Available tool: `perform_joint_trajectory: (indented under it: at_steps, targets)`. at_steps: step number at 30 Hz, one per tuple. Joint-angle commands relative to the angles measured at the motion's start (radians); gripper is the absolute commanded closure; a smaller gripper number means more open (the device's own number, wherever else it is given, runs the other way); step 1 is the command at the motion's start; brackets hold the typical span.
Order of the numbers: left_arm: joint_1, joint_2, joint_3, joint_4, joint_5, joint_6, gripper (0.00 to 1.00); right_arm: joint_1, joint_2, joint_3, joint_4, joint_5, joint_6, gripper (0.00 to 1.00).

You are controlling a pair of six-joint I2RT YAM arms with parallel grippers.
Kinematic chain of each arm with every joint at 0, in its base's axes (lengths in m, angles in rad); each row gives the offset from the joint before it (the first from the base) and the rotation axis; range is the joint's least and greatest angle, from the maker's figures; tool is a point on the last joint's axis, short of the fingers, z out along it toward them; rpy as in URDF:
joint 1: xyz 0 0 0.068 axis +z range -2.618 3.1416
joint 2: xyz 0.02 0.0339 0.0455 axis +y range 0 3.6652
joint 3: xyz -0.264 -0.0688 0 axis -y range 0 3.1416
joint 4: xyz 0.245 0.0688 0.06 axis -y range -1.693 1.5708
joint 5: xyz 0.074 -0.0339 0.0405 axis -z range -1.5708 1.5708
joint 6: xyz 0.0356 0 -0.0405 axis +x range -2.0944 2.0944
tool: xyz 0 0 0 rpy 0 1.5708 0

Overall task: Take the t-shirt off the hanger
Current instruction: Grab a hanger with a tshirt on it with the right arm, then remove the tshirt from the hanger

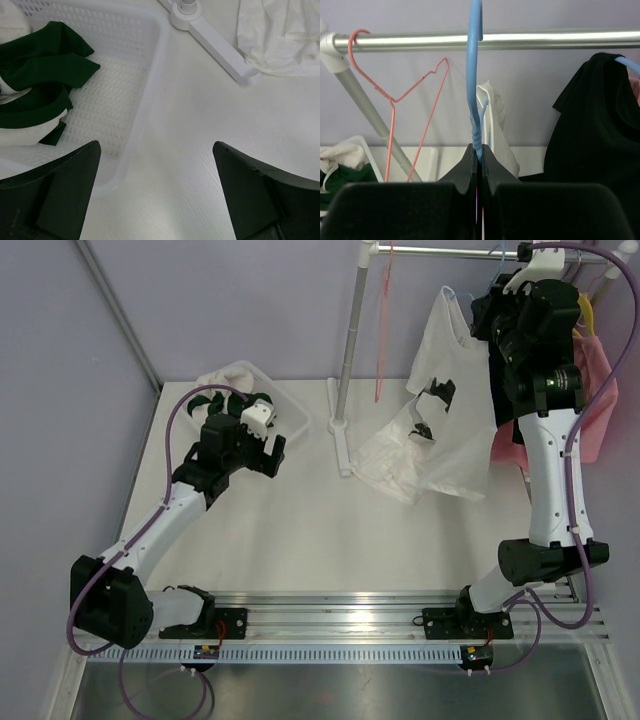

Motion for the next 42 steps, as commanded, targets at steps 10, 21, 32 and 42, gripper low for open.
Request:
perform_joint_trajectory:
  at_steps: [10, 21, 32, 42]
  targets:
    - [-0.028, -0.138, -0.020, 0.048, 0.056, 0.010, 0.01, -0.002, -0.160, -0.083, -0.163, -0.091, 0.025, 1.00]
    - [-0.032, -0.193, -0.079, 0.099, 0.152, 0.014, 0.01, -0.004, -0.476, -0.402, -0.329, -0.133, 0.097, 1.00]
    - [-0.034, -0.291, -0.148, 0.159, 0.201, 0.039, 0.01, -0.002, -0.699, -0.606, -0.390, -0.290, 0.147, 1.00]
    - [-0.032, -0.340, -0.188, 0.189, 0.278, 0.060, 0.01, -0.004, -0.756, -0.675, -0.373, -0.503, 0.116, 1.00]
